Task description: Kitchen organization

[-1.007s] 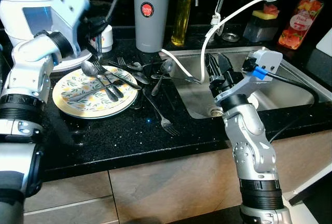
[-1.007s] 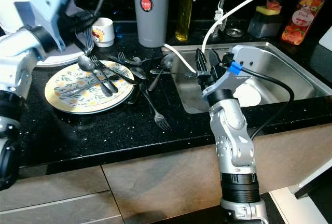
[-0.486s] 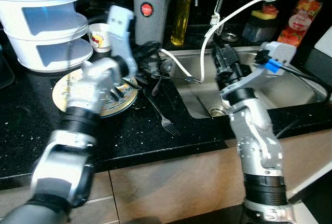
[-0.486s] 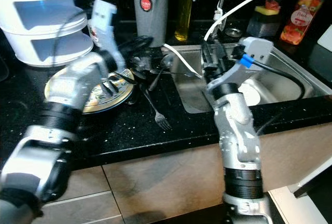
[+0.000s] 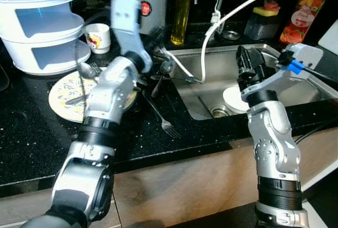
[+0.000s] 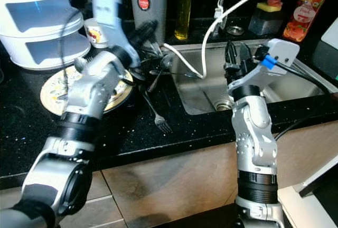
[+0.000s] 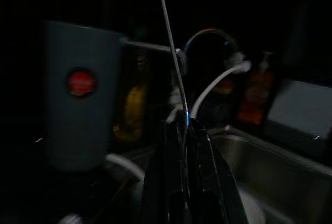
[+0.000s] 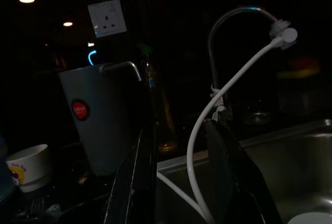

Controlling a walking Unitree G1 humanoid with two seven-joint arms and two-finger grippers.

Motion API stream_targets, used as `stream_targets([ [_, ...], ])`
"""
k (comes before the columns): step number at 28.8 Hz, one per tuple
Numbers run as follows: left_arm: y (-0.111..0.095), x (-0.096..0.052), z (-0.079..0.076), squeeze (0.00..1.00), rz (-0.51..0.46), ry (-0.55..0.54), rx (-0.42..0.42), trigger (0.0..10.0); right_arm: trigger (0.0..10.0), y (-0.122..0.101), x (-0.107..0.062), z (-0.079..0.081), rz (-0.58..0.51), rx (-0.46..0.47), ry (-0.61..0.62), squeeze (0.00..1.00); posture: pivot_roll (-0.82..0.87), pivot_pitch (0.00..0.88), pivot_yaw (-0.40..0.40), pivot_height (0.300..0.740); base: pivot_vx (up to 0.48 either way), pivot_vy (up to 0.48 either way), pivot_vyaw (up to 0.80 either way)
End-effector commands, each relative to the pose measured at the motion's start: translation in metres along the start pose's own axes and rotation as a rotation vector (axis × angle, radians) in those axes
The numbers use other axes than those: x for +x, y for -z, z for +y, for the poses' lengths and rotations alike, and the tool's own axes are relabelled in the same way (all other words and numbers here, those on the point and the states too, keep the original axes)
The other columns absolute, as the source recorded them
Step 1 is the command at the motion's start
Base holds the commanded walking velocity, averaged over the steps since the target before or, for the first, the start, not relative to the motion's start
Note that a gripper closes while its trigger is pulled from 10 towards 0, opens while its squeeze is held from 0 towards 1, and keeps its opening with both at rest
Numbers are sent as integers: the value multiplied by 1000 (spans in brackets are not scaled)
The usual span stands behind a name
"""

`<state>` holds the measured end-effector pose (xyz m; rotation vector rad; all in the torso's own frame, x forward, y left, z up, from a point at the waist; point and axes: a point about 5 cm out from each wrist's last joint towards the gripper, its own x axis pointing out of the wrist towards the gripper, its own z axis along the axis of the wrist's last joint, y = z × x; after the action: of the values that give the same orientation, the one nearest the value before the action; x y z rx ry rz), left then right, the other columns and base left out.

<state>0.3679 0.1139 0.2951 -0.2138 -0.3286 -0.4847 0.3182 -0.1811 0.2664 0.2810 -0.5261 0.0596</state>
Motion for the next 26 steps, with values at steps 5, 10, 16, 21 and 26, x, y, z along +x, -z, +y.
stream_targets([
  [5, -5, -19, 14, 0, 6, -61, -90, 10000, 10000, -8, 1, -3, -37, 2, 4, 0, 96, 7, -14, 740, 0, 0, 0],
  [10, 2, -29, 18, 0, 6, -136, -134, 10000, 10000, -3, -1, -1, -17, 20, -1, 0, 98, 2, -18, 740, 0, 0, 0],
  [16, 2, -33, 13, 0, 3, -129, 8, 10000, 10000, 2, -1, 1, 1, 29, -9, 0, 101, 0, -21, 740, 0, 0, 0],
  [21, 5, -31, 11, 0, 12, -162, 70, 10000, 10000, 2, 0, 2, 3, 31, -13, 0, 94, 3, -21, 740, 0, 0, 0],
  [26, 7, -30, 13, 0, 23, -198, 73, 10000, 10000, 2, 0, 2, 4, 30, -13, 0, 94, 3, -21, 740, 0, -291, 0],
])
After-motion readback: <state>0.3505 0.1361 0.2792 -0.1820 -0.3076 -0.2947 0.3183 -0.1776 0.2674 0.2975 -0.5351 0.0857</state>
